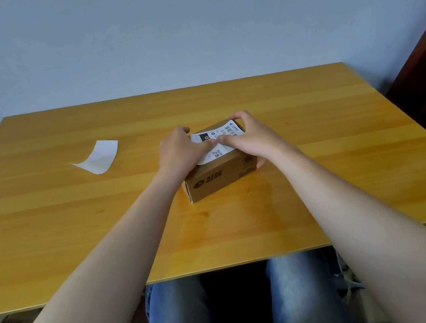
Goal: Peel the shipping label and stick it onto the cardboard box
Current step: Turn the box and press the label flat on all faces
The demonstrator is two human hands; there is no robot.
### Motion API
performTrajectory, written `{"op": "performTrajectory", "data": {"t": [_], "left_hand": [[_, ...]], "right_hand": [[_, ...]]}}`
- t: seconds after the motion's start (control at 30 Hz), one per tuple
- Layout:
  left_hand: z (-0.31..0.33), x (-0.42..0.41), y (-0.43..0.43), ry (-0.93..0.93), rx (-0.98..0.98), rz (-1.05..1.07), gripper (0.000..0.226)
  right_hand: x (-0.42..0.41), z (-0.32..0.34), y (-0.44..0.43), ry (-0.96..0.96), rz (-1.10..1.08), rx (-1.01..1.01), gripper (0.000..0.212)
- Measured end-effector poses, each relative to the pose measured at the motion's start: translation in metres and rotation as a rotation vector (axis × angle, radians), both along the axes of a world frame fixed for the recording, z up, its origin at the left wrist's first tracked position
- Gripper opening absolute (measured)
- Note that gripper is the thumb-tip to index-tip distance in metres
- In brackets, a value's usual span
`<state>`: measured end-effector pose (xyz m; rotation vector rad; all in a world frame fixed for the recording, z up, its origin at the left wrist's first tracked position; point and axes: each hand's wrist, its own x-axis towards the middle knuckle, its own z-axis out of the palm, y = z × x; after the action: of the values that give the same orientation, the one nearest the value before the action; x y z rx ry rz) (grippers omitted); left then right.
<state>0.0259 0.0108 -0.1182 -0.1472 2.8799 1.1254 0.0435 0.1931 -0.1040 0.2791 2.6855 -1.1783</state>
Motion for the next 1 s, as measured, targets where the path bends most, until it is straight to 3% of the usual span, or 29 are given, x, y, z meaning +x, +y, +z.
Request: {"op": "performTrajectory", "data": {"t": [0.2,0.6,1.0], "left_hand": [[0.002,-0.001,0.004,-0.017,-0.037,0.013,0.095],[0.004,0.008,-0.013,-0.007,0.100,-0.109,0.092],[0.001,0.005,-0.029,-0.061,0.077,-0.289,0.114]], "right_hand": [[-0.001,0.001,-0.001,0.012,0.002,0.053,0.070],[0.006,0.005,0.002,-0.030,0.033,-0.037,0.095],[0.011,0.007,0.010,-0.086,0.120,-0.077,0.113]]}}
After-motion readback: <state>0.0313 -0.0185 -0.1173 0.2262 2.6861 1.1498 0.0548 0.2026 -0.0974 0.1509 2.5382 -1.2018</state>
